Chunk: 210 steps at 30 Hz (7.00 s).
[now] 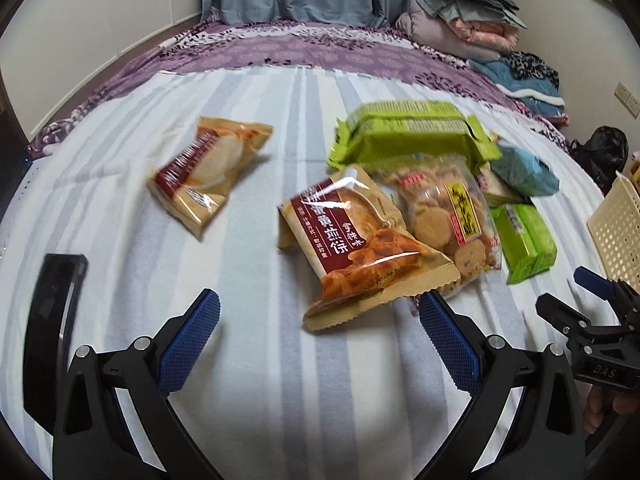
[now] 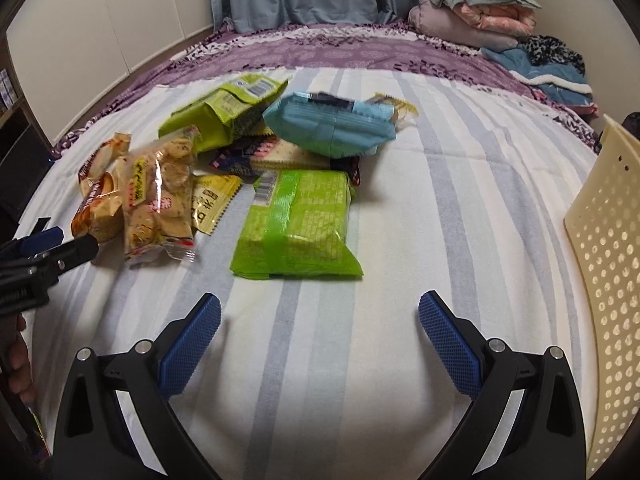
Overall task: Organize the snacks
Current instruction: 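Move the left tool toward the brown-and-cream biscuit bag, then grasp the brown-and-cream biscuit bag with the left tool and lift, then carry the biscuit bag toward the basket while the right tool grasps a green packet, then drop the green packet and biscuit bag into the cream basket, opening both tools, then return both tools to the snack pile on the bed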
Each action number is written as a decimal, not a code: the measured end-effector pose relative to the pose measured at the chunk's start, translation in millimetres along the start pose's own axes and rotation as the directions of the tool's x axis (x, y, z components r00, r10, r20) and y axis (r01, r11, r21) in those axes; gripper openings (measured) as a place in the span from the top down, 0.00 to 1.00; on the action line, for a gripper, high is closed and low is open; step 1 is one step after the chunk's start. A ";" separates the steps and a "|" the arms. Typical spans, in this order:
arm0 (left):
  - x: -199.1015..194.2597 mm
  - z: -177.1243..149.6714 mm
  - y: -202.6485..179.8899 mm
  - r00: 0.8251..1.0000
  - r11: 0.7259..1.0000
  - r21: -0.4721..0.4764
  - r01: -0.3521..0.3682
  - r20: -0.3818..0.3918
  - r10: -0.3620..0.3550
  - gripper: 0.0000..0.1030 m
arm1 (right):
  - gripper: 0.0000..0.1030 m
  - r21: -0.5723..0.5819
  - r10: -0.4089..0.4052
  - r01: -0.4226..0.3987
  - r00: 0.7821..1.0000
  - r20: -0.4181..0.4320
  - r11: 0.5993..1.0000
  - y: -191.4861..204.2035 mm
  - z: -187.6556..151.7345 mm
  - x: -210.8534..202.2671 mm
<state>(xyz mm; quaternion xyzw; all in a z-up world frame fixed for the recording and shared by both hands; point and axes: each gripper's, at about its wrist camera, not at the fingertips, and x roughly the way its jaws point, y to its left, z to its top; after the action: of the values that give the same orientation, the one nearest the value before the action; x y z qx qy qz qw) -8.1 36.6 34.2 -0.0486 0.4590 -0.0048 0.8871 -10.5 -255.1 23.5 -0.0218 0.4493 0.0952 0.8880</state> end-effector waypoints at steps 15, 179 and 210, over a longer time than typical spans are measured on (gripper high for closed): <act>-4.0 61.4 63.3 0.996 0.994 -0.096 -0.044 0.073 0.051 0.02 | 0.05 0.034 0.058 -0.059 0.998 0.031 0.998 -3.0 33.2 -3.3; -111.7 64.5 -388.2 0.885 0.729 0.599 0.331 0.072 -0.461 0.02 | 0.15 0.549 -0.459 0.282 0.862 0.215 0.787 -261.5 -60.5 -193.9; -117.5 97.9 -183.1 0.947 0.948 0.281 0.150 0.235 -0.220 0.02 | 0.14 0.275 -0.170 0.078 0.929 0.329 0.958 -132.8 14.3 -156.9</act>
<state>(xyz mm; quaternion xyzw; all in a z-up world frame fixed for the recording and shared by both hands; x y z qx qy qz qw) 10.3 -131.3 202.7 0.0245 0.3258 -0.1423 0.9343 -64.8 -407.0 151.7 0.0821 0.2909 -0.0182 0.9531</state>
